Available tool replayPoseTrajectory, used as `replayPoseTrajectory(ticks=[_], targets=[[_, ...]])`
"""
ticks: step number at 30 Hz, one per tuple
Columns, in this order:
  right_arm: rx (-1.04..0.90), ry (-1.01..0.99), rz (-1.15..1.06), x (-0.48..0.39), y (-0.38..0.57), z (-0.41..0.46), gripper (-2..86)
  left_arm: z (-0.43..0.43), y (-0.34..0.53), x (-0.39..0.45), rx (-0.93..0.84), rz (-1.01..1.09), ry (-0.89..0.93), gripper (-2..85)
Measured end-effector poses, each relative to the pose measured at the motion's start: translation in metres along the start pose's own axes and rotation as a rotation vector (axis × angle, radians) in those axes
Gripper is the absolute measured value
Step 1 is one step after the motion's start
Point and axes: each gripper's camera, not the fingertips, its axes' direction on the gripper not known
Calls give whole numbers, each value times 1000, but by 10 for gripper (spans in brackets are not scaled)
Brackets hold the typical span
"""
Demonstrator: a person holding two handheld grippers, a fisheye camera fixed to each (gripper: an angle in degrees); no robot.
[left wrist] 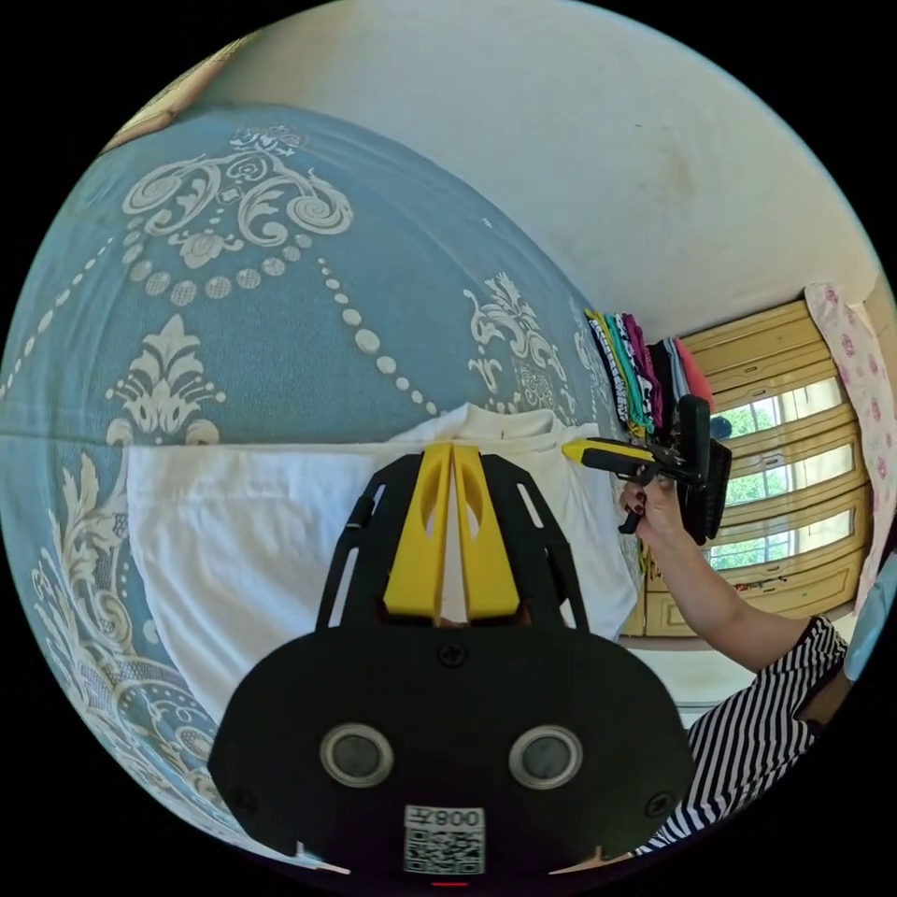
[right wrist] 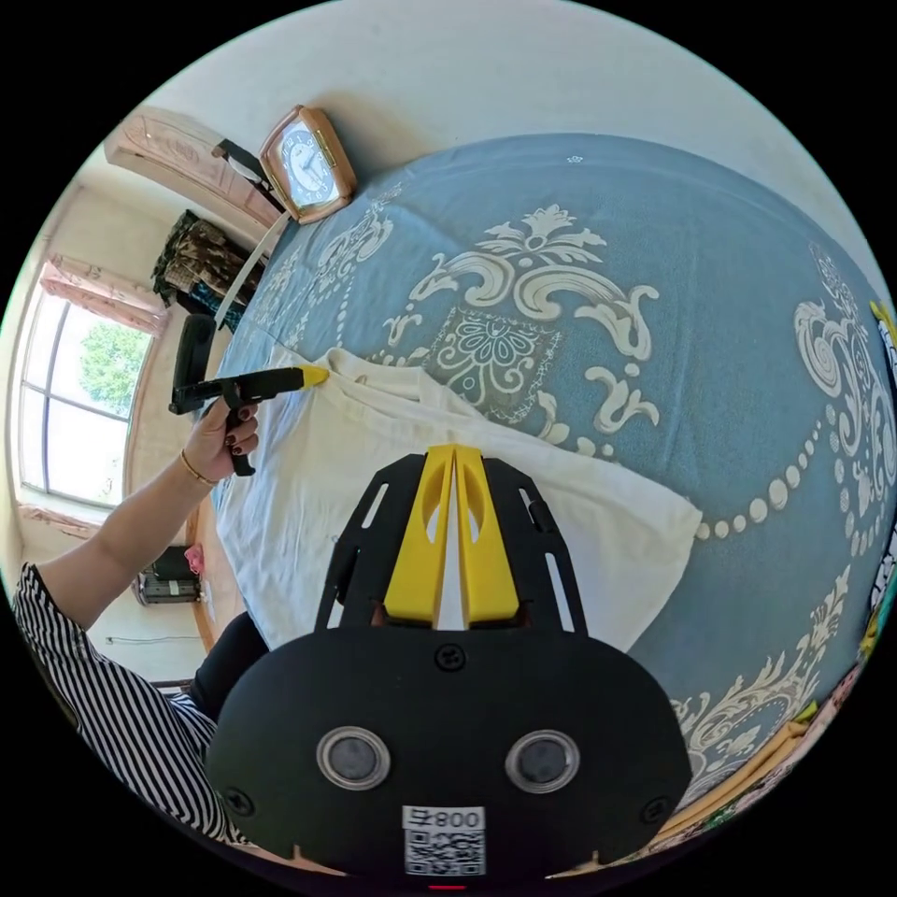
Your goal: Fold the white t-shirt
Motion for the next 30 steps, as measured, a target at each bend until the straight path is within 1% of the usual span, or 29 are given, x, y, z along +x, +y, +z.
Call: replayPoseTrajectory(ticks=[3,5,7,9,11,14,17,23,27,30], targets=[[25,14,0,-1,7,12,0,10,7,22,0,93,53,8],[27,9,7,0,9,22,0,29,8,39,-60,170,-24,18],[33,5,4,-3,10,28,1,39,9,53,-78,240,-53,35],[48,39,-76,-20,17,32,2,48,9,69,-95,327,-69,59],[55,83,-150,-36,23,36,4,62,11,90,-130,438,-189,75],[21,173,-219,-53,28,58,9,90,14,104,-220,520,-303,73],[-17,222,-262,-64,30,81,21,102,18,110,-218,539,-364,51],[-9,312,-386,-92,40,105,45,110,28,116,-195,545,-354,21],[-22,360,-434,-100,42,123,58,114,34,124,-172,573,-372,27],[-15,404,-477,-110,45,133,61,126,37,128,-205,608,-400,52]])
